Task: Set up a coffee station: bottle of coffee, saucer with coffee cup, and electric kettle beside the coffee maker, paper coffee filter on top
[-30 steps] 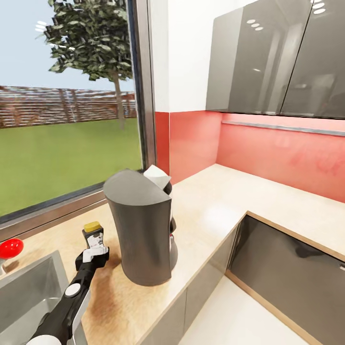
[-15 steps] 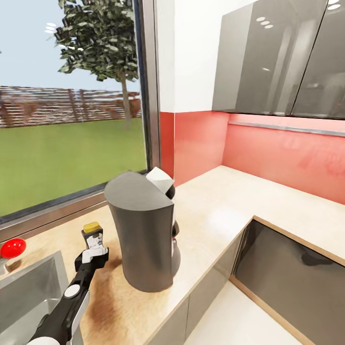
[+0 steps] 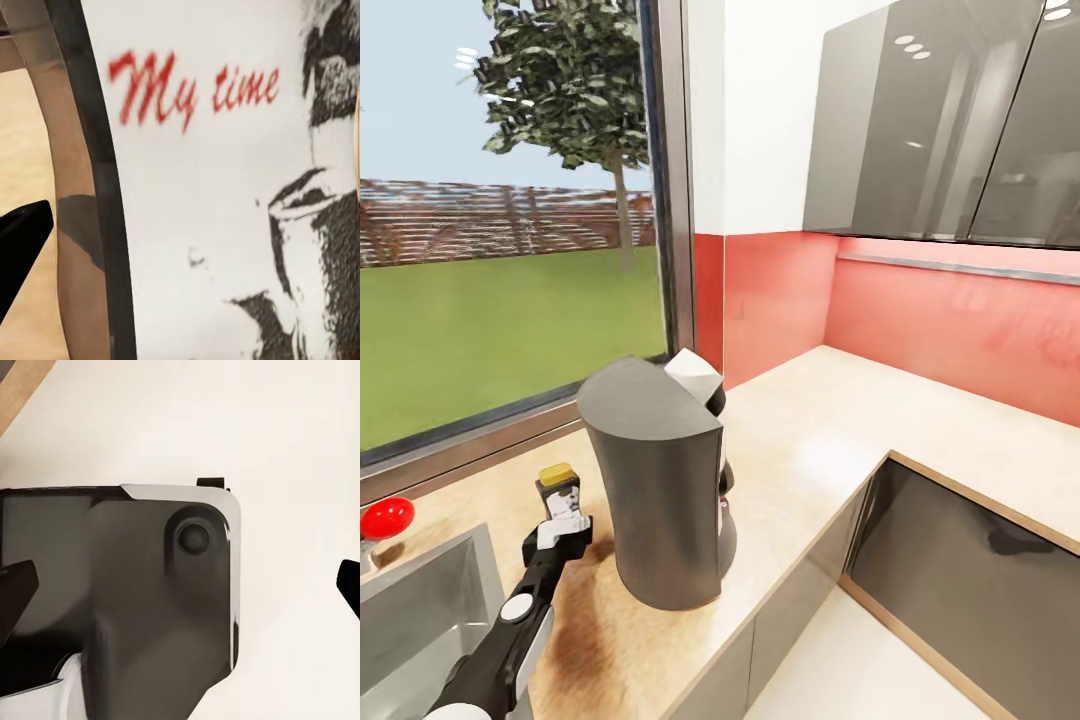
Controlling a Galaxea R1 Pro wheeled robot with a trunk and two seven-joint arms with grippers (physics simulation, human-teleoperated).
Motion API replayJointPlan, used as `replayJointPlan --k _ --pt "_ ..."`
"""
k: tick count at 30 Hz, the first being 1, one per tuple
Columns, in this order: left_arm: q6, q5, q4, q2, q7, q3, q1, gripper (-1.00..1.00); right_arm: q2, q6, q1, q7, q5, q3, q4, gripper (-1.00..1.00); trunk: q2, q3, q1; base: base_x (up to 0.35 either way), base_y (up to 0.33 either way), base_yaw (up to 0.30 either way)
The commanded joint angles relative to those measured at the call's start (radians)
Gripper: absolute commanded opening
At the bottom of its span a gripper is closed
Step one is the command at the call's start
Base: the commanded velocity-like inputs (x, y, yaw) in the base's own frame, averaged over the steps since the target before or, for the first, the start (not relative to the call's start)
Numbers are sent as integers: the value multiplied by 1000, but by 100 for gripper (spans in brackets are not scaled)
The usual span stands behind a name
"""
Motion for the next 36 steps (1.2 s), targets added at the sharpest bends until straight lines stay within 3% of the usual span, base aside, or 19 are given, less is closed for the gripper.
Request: replayJointPlan --k 1,4,5,6,10,30,36 --pt "-3 -11 81 -1 4 -2 0 -100 -1 -4 -1 3 -10 8 1 100 -2 -2 1 0 0 0" --pt "-3 -12 81 -1 4 -23 0 -100 -1 -4 -1 3 -10 8 1 100 -2 -2 1 0 0 0" --pt "-3 -12 81 -1 5 -35 0 100 -1 -4 -1 3 -10 8 1 100 -2 -2 1 0 0 0" --pt "-3 -12 81 -1 6 -53 0 100 -1 -4 -1 3 -10 8 1 100 -2 -2 1 0 0 0" --pt "-3 -12 81 0 7 -64 0 100 -1 -4 -1 3 -10 8 1 100 -2 -2 1 0 0 0" --pt "-9 -9 77 3 7 -62 1 100 -2 -4 -1 3 -10 8 1 100 -2 -2 1 -1 0 0" --pt "-9 -8 71 3 7 -61 1 100 -2 -4 -1 3 -10 8 1 100 -2 -2 1 -206 0 0"
